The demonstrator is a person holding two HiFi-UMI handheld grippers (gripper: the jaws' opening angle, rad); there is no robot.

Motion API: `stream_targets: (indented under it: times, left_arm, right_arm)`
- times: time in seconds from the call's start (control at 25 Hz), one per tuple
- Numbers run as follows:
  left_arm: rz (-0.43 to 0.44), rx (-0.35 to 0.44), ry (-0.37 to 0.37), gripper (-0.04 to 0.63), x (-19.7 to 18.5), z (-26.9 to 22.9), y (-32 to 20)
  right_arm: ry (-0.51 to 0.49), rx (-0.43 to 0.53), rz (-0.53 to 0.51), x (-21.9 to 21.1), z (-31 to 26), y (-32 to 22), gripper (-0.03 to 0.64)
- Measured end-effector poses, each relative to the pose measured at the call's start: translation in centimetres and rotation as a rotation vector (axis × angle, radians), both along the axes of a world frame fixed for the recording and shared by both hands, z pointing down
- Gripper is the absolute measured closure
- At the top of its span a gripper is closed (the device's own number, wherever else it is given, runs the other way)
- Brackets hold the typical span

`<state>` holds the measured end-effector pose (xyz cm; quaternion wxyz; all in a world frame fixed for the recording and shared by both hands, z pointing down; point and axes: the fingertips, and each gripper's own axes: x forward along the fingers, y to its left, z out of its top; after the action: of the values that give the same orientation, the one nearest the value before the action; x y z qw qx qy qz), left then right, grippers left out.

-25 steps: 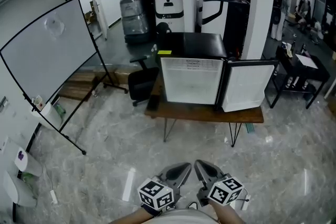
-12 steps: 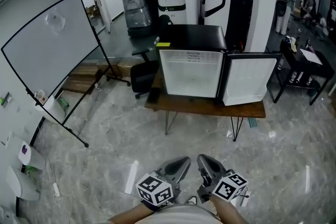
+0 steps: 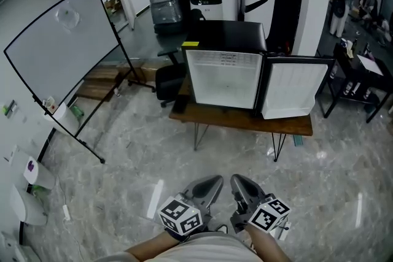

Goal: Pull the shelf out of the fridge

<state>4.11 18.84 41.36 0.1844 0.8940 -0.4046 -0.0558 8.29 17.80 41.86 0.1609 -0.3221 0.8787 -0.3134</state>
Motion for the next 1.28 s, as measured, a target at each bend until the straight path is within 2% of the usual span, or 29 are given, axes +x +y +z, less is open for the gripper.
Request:
stream_targets:
  times: [0.36,0.84,1.0,1.28]
  left_arm:
    - [0.009,-0.016,0.016,0.589,-1.0,1.0,-4.4]
    - [0.094,-0.019,0.015,0.589,-5.9,1.5,-18.6]
    - [0.131,-0.01,0.014,0.589,-8.1,1.2,-23.2]
    - [0.167,-0.025,0.042,0.589,-10.8,1.6,-28.6]
  right_arm:
    - [0.0,-0.031,0.014,-1.0,0.9,-4.4,0.597]
    - [-0.001,-0.064,0.109,-5.6,1.5,-18.6,0.597]
    - [-0.034,-0.088,0.152,-7.4,1.6,-23.4,0.597]
    - [-0.18,-0.148,0.231,-8.5,1.9,-30.1,0.597]
